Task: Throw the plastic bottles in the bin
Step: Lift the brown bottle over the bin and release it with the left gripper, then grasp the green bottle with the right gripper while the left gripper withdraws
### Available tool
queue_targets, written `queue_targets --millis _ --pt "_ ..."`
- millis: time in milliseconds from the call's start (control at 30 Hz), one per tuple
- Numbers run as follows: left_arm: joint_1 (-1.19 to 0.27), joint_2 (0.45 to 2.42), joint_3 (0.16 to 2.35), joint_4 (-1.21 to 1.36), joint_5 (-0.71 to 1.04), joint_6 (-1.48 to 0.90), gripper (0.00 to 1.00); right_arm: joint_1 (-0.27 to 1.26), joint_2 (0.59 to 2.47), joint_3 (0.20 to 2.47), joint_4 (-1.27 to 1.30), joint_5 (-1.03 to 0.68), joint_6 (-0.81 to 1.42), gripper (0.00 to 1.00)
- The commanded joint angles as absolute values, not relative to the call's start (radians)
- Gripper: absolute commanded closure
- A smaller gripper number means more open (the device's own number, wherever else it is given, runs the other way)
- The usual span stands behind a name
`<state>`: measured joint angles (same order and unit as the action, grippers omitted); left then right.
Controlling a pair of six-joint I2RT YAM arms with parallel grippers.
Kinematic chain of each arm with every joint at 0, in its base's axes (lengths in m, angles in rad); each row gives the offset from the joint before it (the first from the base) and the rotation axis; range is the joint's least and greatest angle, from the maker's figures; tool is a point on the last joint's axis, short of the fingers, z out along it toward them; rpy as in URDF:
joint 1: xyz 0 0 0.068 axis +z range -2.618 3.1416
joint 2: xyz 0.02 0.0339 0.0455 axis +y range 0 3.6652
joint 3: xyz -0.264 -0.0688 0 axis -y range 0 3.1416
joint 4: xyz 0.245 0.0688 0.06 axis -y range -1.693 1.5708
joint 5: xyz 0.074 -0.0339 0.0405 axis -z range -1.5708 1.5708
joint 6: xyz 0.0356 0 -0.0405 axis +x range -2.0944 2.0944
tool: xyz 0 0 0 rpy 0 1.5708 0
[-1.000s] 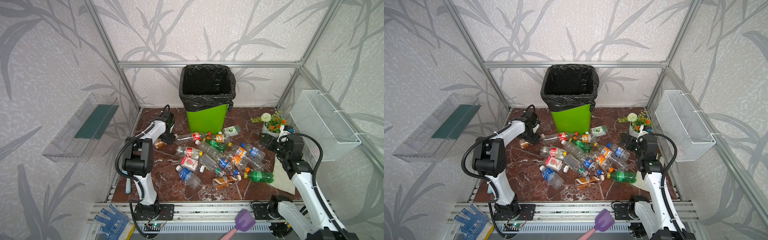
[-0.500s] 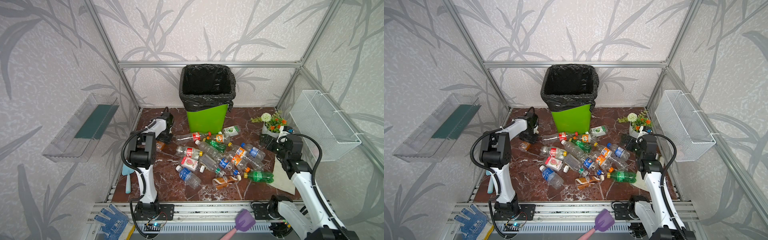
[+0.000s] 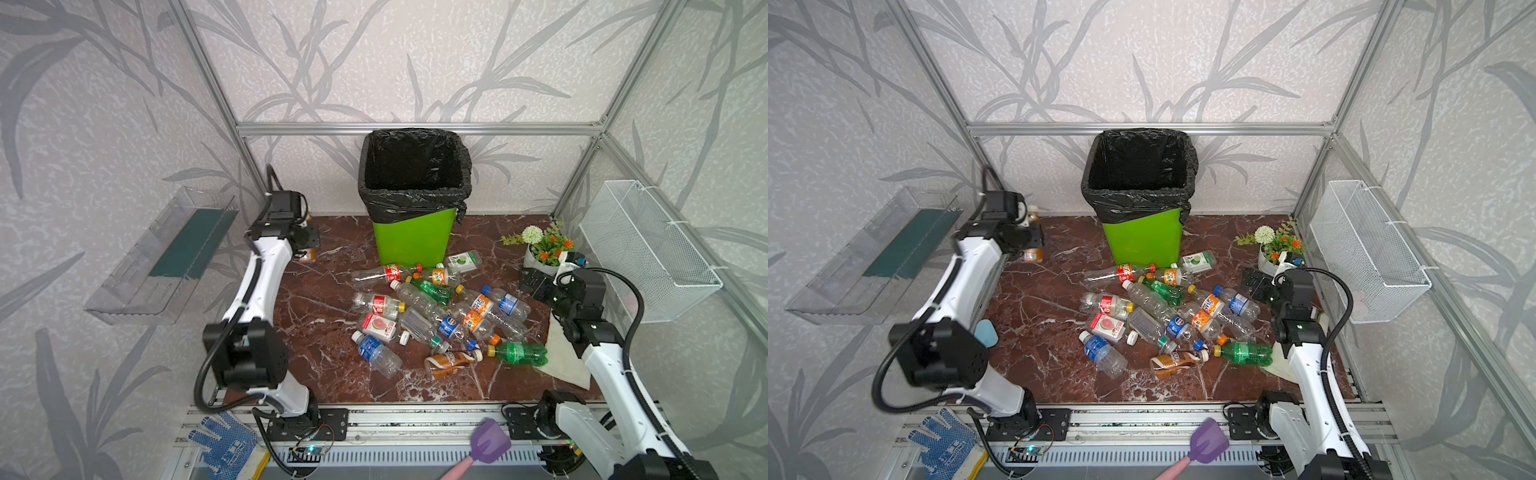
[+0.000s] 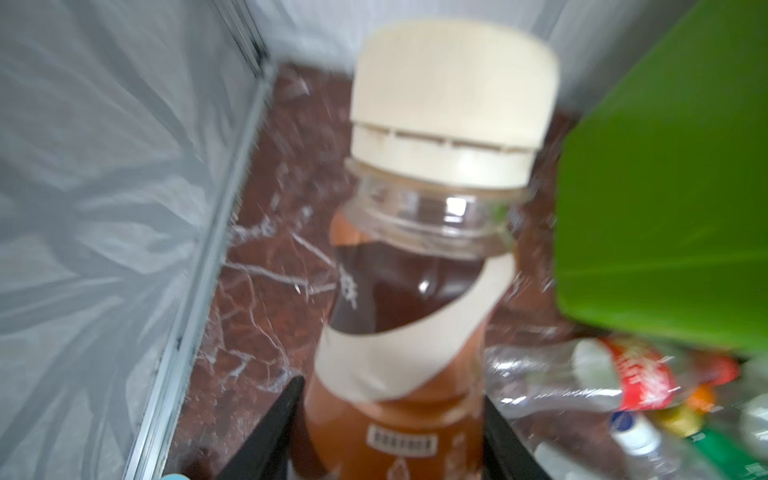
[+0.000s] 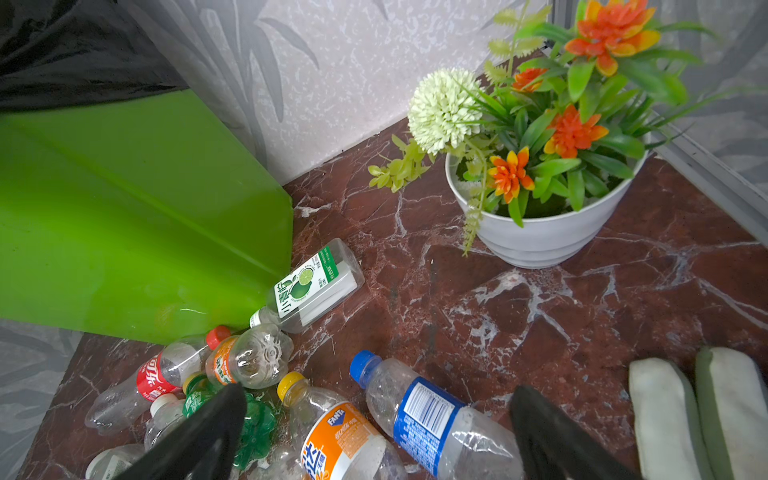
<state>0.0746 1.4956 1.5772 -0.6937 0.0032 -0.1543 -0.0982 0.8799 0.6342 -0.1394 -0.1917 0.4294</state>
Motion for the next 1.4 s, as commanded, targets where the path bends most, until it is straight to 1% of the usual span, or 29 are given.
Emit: queue_targets --millis 0,100,200,267,300,400,467,533,567,600,633,700,767,833,867,933,1133,1267,1367 --pt "0.068 1.298 1.574 -0.479 0.012 -0.319 0.62 -0.103 0.858 0.643 -0.121 -0.185 0.428 0.01" --pt "0.068 1.204 1.547 -0.293 -0.003 -0.412 0.61 -0.103 0.854 0.648 -0.12 -0.19 0.43 0.01" --pt "0.062 1.205 1.574 -0.138 0.055 -0.5 0.6 -0.102 0.847 0.655 -0.124 -0.19 0.428 0.01" --pt "0.031 1.289 1.671 -0.125 0.109 -0.524 0.6 -0.103 0.842 0.662 -0.125 -0.193 0.428 0.01" --pt "0.003 1.346 1.724 -0.161 0.125 -0.523 0.59 -0.103 0.839 0.664 -0.124 -0.195 0.431 0.01" --pt "-0.164 1.603 2.045 -0.36 0.178 -0.437 0.55 -0.103 0.839 0.671 -0.114 -0.222 0.436 0.01" --pt "-0.28 1.82 2.362 -0.52 0.223 -0.369 0.47 -0.102 0.846 0.677 -0.11 -0.261 0.435 0.01" --pt "-0.34 2.028 2.736 -0.696 0.239 -0.342 0.37 -0.102 0.85 0.692 -0.137 -0.285 0.419 0.01" --pt "-0.351 2.123 2.932 -0.759 0.238 -0.348 0.25 -0.102 0.847 0.7 -0.157 -0.288 0.41 0.01" --pt "-0.353 2.181 3.06 -0.785 0.232 -0.357 0.05 -0.103 0.841 0.706 -0.175 -0.281 0.403 0.01" --pt "-0.351 2.203 3.131 -0.786 0.215 -0.36 0.01 -0.104 0.831 0.709 -0.19 -0.264 0.396 0.01" --pt "-0.351 2.122 3.025 -0.723 0.181 -0.322 0.01 -0.103 0.817 0.707 -0.202 -0.244 0.39 0.01" --pt "-0.353 1.958 2.744 -0.576 0.159 -0.28 0.01 -0.106 0.815 0.704 -0.208 -0.24 0.393 0.01" --pt "-0.354 1.752 2.355 -0.298 0.123 -0.261 0.01 -0.105 0.822 0.701 -0.218 -0.234 0.403 0.01" --pt "-0.355 1.672 2.215 -0.205 0.096 -0.255 0.01 -0.103 0.824 0.7 -0.222 -0.233 0.403 0.01" --pt "-0.353 1.586 2.088 -0.174 0.059 -0.236 0.01 -0.104 0.828 0.7 -0.23 -0.229 0.403 0.01" --pt "-0.351 1.416 1.83 -0.212 -0.051 -0.16 0.01 -0.104 0.861 0.724 -0.324 -0.185 0.385 0.01" --pt "-0.343 1.285 1.544 -0.149 -0.127 -0.164 0.01 -0.104 0.879 0.735 -0.414 -0.162 0.384 0.0" --pt "-0.338 1.205 1.376 -0.143 -0.184 -0.183 0.01 -0.104 0.869 0.731 -0.485 -0.135 0.416 0.0"
